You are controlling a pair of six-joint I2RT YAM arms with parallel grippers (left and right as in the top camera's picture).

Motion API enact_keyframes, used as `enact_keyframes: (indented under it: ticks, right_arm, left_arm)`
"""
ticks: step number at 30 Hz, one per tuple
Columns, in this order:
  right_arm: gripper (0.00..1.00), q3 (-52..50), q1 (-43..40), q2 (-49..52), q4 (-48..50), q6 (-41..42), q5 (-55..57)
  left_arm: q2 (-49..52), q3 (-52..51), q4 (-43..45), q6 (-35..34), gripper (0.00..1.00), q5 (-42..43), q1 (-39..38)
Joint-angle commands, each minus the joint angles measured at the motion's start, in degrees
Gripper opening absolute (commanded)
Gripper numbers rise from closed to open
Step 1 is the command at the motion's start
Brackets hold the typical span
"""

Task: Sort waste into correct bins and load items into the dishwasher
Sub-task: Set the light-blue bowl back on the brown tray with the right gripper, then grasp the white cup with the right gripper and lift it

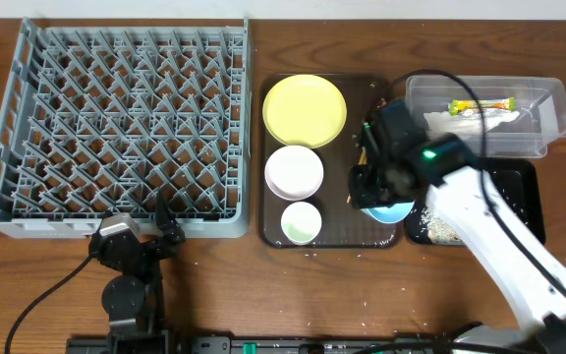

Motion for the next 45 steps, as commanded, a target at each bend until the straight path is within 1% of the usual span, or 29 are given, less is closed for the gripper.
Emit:
enact_keyframes:
  ticks: [1, 7, 15, 16, 17, 18, 19, 20, 22, 24, 28, 30, 33, 35, 36, 40, 45]
  right_arm:
    - [0.01, 0.8, 1.2, 4.0, -0.2, 0.6, 4.3]
    - [0.01, 0.8, 1.7, 10.7, -0.1, -0.7, 3.0]
    - [0.02, 0.8, 2.4, 16.3, -0.2, -1.5, 2.8]
    - [0.03, 0.8, 2.4, 16.6, -0.2, -1.5, 2.8]
    - [0.07, 0.8, 2.4, 16.9, -0.1, -1.5, 2.8]
    - [0.13, 0.8, 2.4, 16.9, 0.0, -1.5, 2.8]
    - [0.2, 0.9, 2.4, 16.9, 0.1, -1.5, 2.8]
    - [0.24, 0.9, 2.3, 16.9, 0.2, -1.5, 2.8]
    - [0.27, 1.5, 2.0, 16.7, 0.2, -1.5, 2.3]
    - [0.28, 3.2, 1.7, 16.6, -0.7, -1.9, 1.1]
    - [0.3, 9.3, 1.4, 16.6, -3.2, -3.7, -1.8]
    - [0.34, 12.7, 1.7, 16.6, -4.4, -4.2, -2.3]
    - [0.47, 16.5, 2.6, 16.6, -5.4, -5.6, -4.6]
    - [0.53, 17.2, 3.7, 16.6, -5.3, -5.8, -5.0]
    - [0.54, 17.2, 4.2, 16.6, -5.3, -5.8, -4.9]
    - [0.54, 17.0, 6.6, 17.4, -6.3, -6.0, -4.9]
    - [0.52, 16.2, 9.2, 18.9, -8.1, -5.7, -2.3]
  left_arm:
    - [-0.3, -1.2, -2.1, -0.5, 0.93, -0.7, -0.1]
    - [-0.3, -1.2, -2.1, -0.5, 0.93, -0.7, -0.1]
    - [-0.3, -1.2, -2.1, -0.5, 0.93, -0.7, -0.1]
    - [-0.3, -1.2, -2.1, -0.5, 0.93, -0.7, -0.1]
    - [-0.3, -1.2, -2.1, -0.5, 0.93, -0.7, -0.1]
    - [-0.3, -1.2, -2.1, -0.5, 0.93, -0.7, -0.1]
    - [-0.3, -1.2, -2.1, -0.5, 0.93, -0.7, -0.1]
    - [-0.3, -1.2, -2.1, -0.5, 0.93, -0.7, -0.1]
    - [-0.3, -1.2, -2.1, -0.5, 0.93, -0.7, -0.1]
    - [-0.3, -1.2, -2.1, -0.5, 0.93, -0.7, -0.1]
    - [-0.3, -1.2, -2.1, -0.5, 0.93, -0.7, -0.1]
    - [-0.3, -1.2, -1.9, -0.6, 0.93, -0.6, -0.1]
    - [-0.3, -0.9, -0.4, -2.1, 0.93, -0.2, -0.1]
    - [-0.2, 1.2, -1.9, -2.1, 0.93, 1.0, -0.1]
    - [0.0, 2.4, -2.8, -2.1, 0.93, 1.3, -0.1]
    - [3.3, 10.9, -10.4, -2.7, 0.93, 1.3, -0.1]
    - [14.2, 25.6, -21.3, -2.7, 0.93, 5.1, -0.1]
